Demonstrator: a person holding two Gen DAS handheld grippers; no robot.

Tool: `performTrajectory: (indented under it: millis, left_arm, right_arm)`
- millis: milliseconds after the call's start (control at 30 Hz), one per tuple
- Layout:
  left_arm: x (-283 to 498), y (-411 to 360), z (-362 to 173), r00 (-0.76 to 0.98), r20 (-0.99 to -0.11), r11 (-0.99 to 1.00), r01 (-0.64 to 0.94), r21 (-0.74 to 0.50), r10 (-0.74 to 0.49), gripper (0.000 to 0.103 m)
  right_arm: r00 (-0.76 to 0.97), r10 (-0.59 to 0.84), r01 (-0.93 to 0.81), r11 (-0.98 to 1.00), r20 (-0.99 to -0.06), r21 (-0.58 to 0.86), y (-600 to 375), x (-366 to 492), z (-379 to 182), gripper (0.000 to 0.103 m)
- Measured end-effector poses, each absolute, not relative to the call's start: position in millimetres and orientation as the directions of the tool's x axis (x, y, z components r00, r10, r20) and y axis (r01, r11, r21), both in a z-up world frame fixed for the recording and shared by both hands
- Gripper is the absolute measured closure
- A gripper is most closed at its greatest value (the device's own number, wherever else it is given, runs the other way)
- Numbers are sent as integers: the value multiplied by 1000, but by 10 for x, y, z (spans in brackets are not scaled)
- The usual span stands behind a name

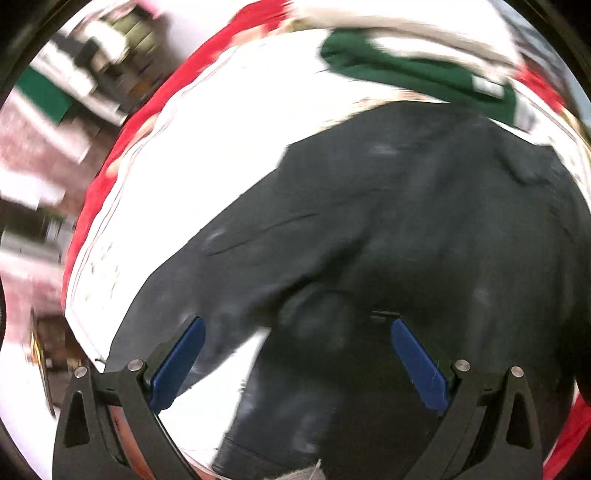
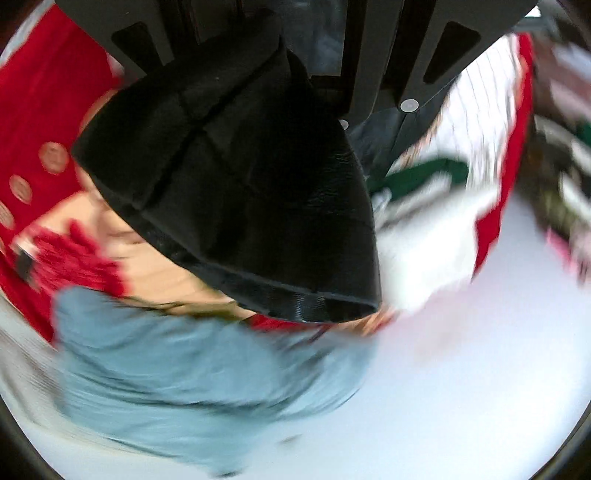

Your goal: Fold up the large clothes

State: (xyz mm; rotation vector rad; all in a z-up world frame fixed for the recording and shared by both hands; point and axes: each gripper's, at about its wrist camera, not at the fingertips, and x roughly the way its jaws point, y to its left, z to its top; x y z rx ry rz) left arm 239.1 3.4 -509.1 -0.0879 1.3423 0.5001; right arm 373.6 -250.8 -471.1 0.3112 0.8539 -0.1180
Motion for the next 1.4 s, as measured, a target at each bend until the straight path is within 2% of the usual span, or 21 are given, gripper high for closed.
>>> performTrajectory:
  millis: [167,300,433,467,500,533,567,600,800,933,1033,1100,1133,1167,1400]
  left_arm:
    - [2273,644,-5297,83,-948,853,-466,236,308,0]
    - [2193,1066,-5360,61,-955,829,-515,218,289,0]
    - [2057,1412,-5284,69,-969,809,-566,156,235,0]
    - [2008,1457,-5252,72,-971,807,-572,146,227,0]
    - [1918,1533,-5211,70,-975,801,-584,132,212,0]
    - [1824,1613,-5182,68,-978,794,-596,119,198,0]
    - [1755,1624,-5169,67,-980,788,-606,109,187,0]
    - [1665,1665,-5158,59,-983,778,-620,99,173,0]
    - [938,1928,-5193,22,-1000,651,-759,-2,22,1]
    - [490,2114,-5498,30,-989,482,-871,-96,-142,1]
    - [237,2257,-5798,70,-974,330,-933,-140,-215,3]
    - [158,2356,-5949,83,-975,274,-952,-139,-206,10]
    - [140,2417,-6017,92,-979,258,-956,-137,-183,24]
    - [142,2466,-6064,97,-981,254,-957,-138,-167,32]
    - [579,3022,-6018,125,-992,381,-918,-107,25,33]
  right_arm:
    - [501,36,5,999,-865,45,-1166,4136,-5592,96]
    - [411,-6,-119,991,-911,-60,-711,4108,-6209,95]
    - [312,14,-151,988,-950,-35,-519,4131,-6422,87]
    - [293,52,-148,989,-955,8,-566,4135,-6368,80]
    - [285,83,-145,988,-955,43,-620,4160,-6278,60]
    - [285,137,-138,985,-949,100,-675,4125,-6164,44]
    - [300,175,-135,981,-938,140,-726,4081,-6030,20]
    - [312,194,-137,978,-930,158,-748,4057,-5950,17]
    - [320,300,-117,954,-899,277,-870,3817,-5427,17]
    - [294,336,-93,942,-895,323,-878,3783,-5234,17]
    - [247,364,-64,931,-898,360,-796,3691,-5283,17]
    - [212,379,-39,924,-901,380,-766,3640,-5378,17]
    - [186,392,-23,918,-901,395,-727,3584,-5450,17]
    - [159,397,-16,917,-904,400,-675,3530,-5517,17]
    - [87,411,-72,911,-907,406,-327,3257,-5649,17]
